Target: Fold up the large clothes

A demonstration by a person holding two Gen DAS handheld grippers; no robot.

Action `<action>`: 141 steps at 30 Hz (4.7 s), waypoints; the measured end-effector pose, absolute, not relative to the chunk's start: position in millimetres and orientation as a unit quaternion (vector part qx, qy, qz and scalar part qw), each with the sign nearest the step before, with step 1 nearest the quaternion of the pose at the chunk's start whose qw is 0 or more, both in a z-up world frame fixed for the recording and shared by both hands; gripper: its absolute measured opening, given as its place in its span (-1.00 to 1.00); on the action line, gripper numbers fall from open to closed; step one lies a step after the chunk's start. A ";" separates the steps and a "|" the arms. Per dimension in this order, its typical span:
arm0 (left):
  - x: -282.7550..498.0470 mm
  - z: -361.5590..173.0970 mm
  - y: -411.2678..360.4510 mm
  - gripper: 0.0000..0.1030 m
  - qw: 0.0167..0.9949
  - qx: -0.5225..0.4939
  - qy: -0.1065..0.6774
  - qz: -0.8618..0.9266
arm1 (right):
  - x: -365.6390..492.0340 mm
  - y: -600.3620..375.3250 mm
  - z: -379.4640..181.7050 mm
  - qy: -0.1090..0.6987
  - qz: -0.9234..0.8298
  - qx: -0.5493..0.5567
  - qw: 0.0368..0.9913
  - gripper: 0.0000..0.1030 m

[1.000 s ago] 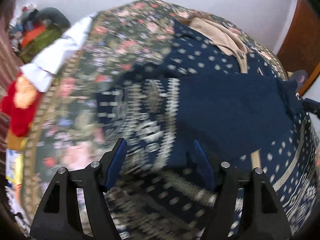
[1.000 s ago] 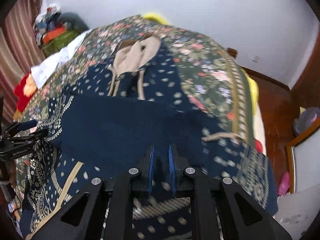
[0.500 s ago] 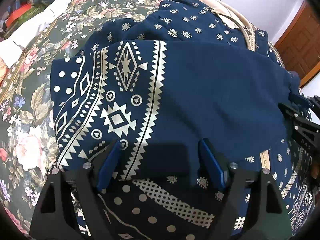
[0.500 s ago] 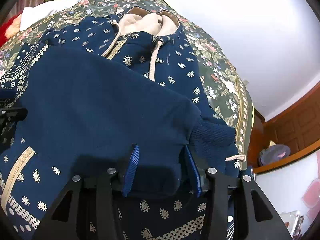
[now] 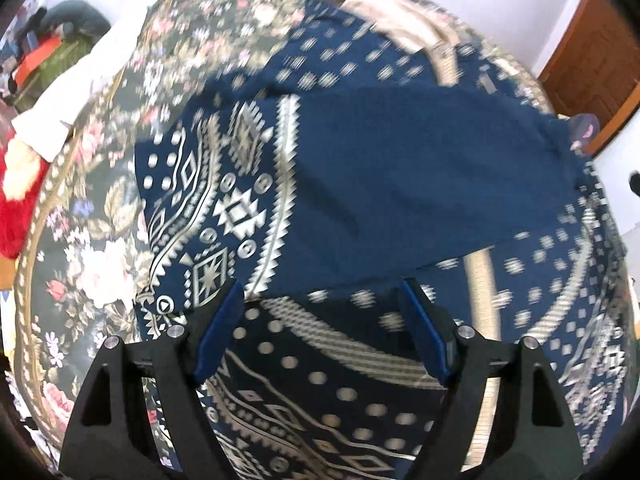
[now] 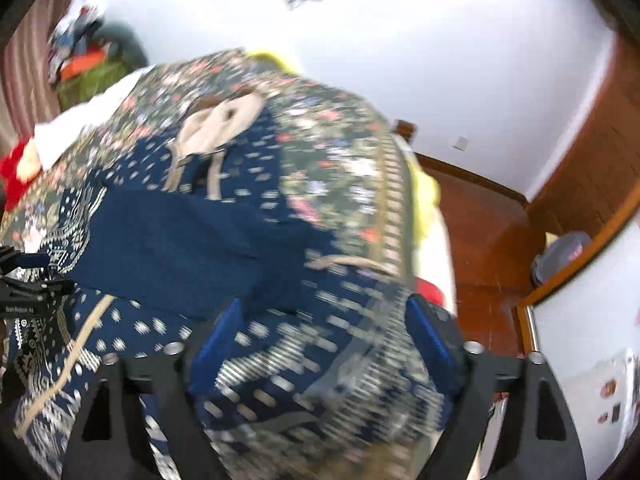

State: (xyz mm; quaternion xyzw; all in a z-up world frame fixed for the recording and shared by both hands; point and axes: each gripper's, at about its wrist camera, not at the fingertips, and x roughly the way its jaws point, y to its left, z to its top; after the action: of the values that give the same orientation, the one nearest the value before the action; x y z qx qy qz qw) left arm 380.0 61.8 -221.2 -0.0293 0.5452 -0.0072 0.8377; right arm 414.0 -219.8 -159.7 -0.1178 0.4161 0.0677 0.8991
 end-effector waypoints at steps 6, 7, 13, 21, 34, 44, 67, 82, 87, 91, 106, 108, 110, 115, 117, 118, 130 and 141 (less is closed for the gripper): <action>407.0 -195.1 14.9 0.54 0.853 -0.032 0.521 -0.031 | 386.0 -321.1 -157.7 0.450 0.022 -0.049 0.891 0.80; 412.7 -192.5 4.0 0.54 0.853 -0.029 0.519 -0.036 | 384.1 -340.5 -163.0 0.463 0.016 -0.027 0.886 0.80; 447.5 -203.9 -42.9 0.54 0.847 -0.014 0.527 -0.067 | 379.4 -430.8 -214.2 0.541 0.008 0.153 0.827 0.80; 473.0 -238.6 -76.2 0.54 0.830 0.003 0.551 -0.084 | 396.7 -467.9 -275.7 0.572 0.033 0.323 0.754 0.80; 475.2 -244.5 -81.8 0.55 0.844 0.014 0.529 -0.084 | 436.9 -480.2 -322.4 0.553 -0.008 0.403 0.729 0.24; 450.0 -217.8 -67.2 0.54 0.847 0.003 0.522 -0.096 | 439.4 -470.2 -269.2 0.495 -0.027 0.336 0.801 -0.83; 358.4 -134.3 38.9 0.54 0.897 0.018 0.436 -0.073 | 442.8 -163.7 -119.9 0.427 0.228 0.132 0.865 -0.85; 390.8 -178.3 47.3 0.54 0.860 -0.078 0.493 -0.105 | 424.0 -122.6 -253.3 0.581 0.270 0.044 0.767 -0.83; 409.4 -181.4 9.0 0.54 0.849 -0.087 0.502 -0.139 | 403.0 -145.8 -230.8 0.569 0.278 0.023 0.773 -0.83; 419.2 -169.0 -34.3 0.54 0.856 -0.033 0.491 -0.162 | 383.4 -183.2 -197.0 0.520 0.255 -0.016 0.815 -0.83; 482.8 -198.6 -211.8 0.21 0.806 0.066 0.530 -0.257 | 380.5 -340.8 -201.8 0.518 0.106 0.048 0.848 -0.83; 489.2 -206.5 -225.3 0.10 0.801 0.068 0.536 -0.257 | 380.7 -340.6 -205.4 0.518 0.108 0.055 0.847 -0.83; 490.3 -211.9 -234.8 -0.34 0.806 0.097 0.532 -0.241 | 382.5 -339.4 -208.1 0.520 0.112 0.060 0.845 -0.83; 484.6 -192.4 -216.0 -0.87 0.826 0.071 0.506 -0.240 | 387.7 -324.4 -211.3 0.519 0.133 0.058 0.843 -0.83; 480.9 -175.3 -202.2 -0.89 0.835 0.050 0.489 -0.248 | 389.9 -315.1 -210.8 0.515 0.138 0.047 0.845 -0.83; 479.1 -166.1 -196.0 -0.89 0.838 0.041 0.482 -0.252 | 391.4 -310.7 -210.4 0.513 0.138 0.043 0.846 -0.83; 455.1 -107.7 -55.5 -0.92 0.892 -0.002 0.420 -0.169 | 426.5 -246.2 -209.6 0.497 0.133 0.008 0.857 -0.83; 423.0 -194.0 96.7 -0.92 0.875 -0.021 0.483 -0.034 | 431.3 -220.1 -241.9 0.480 0.002 -0.153 0.864 0.43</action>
State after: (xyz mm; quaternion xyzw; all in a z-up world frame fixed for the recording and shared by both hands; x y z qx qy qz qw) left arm 423.0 96.7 -194.0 -0.0215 0.4826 -0.0345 0.8749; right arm 431.3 -220.1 -241.9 -0.1525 0.4797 0.0025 0.8640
